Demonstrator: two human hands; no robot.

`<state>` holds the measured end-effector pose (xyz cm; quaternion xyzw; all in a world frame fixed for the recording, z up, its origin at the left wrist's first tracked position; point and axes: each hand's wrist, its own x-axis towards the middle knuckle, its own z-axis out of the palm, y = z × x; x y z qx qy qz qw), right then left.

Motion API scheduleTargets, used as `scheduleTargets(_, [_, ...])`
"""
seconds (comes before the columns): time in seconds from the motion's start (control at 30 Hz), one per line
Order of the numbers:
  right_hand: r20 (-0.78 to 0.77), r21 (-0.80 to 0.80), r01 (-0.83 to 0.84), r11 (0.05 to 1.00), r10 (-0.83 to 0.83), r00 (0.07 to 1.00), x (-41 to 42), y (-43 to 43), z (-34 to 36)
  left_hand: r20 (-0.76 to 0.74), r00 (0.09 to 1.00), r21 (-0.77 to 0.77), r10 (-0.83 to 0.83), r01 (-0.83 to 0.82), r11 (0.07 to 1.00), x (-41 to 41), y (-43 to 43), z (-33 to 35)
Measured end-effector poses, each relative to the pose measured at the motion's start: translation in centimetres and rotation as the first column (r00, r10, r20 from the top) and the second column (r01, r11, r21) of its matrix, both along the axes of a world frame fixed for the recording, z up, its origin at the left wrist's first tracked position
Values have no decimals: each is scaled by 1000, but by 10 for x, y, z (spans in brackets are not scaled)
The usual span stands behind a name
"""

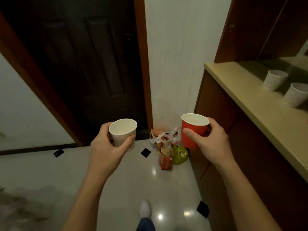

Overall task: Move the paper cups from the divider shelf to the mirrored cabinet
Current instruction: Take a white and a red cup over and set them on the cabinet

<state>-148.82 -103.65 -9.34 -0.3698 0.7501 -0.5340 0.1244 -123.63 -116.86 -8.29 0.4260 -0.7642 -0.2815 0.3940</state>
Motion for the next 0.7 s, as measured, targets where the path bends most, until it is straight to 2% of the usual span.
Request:
scheduleTargets(0.13, [-50, 5, 74, 997, -73, 996, -33, -59, 0, -13, 998, -32, -58, 57, 998, -37, -80, 1])
scheduleTargets(0.4, [-92, -6, 278, 961, -277, 956, -102, -156, 23, -56, 969, 6, -240, 240, 971, -124, -230, 18])
scheduleTargets(0.7, [-49, 30, 479, 877, -477, 877, -168, -163, 24, -85, 871, 49, -484, 489, 871, -259, -287, 16])
